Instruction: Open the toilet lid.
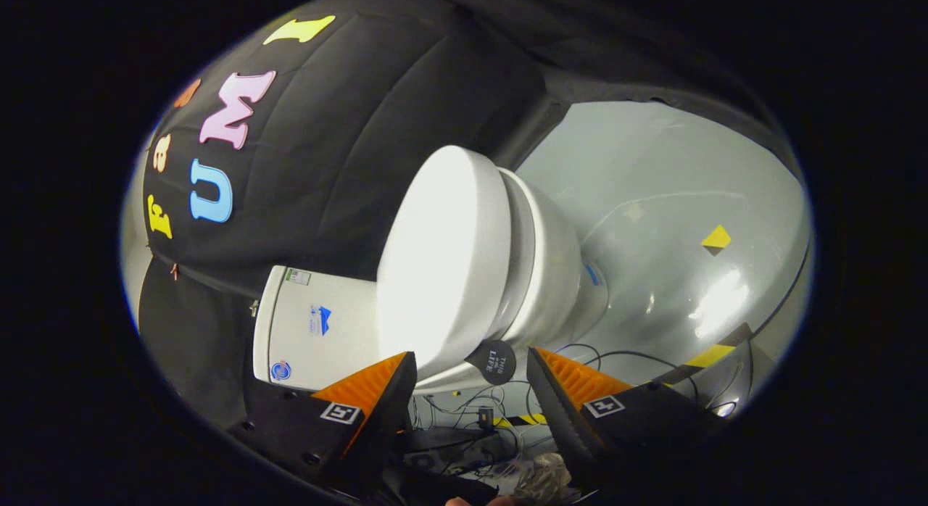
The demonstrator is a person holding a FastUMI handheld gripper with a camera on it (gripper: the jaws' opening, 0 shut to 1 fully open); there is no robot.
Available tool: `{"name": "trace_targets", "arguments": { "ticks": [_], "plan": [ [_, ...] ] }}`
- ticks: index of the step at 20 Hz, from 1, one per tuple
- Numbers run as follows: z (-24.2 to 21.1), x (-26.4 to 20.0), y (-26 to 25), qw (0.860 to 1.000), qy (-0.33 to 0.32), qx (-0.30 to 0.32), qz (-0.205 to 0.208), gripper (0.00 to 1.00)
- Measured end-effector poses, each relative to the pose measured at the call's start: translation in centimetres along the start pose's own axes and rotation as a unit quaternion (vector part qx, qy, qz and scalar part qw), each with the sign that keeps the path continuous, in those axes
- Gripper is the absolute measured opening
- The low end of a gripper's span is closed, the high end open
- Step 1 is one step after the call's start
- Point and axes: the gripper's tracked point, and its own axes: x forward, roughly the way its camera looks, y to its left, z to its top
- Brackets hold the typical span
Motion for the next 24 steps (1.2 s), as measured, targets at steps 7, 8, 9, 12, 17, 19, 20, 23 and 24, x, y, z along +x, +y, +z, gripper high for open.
{"name": "trace_targets", "arguments": {
  "ticks": [7,8,9,12,17,19,20,23,24],
  "plan": [
    [-2.1,4.3,-1.9,0.998,0.037,0.048,0.002,0.60],
    [-2.3,4.6,-2.5,0.998,0.044,0.053,-0.002,0.41],
    [-1.3,5.2,-2.6,0.997,0.033,0.072,0.001,0.33],
    [-1.8,4.7,-1.3,0.994,0.011,0.102,0.044,0.13],
    [-2.0,4.0,-0.4,0.999,0.006,0.050,-0.016,0.07],
    [-1.5,3.0,1.4,0.999,0.006,0.036,-0.021,0.07],
    [-1.1,2.6,2.3,0.999,0.003,0.029,-0.024,0.07],
    [-0.9,1.2,5.4,0.999,-0.009,-0.013,-0.043,0.05],
    [-0.8,0.8,6.5,0.998,-0.014,-0.030,-0.050,0.05]
  ]
}}
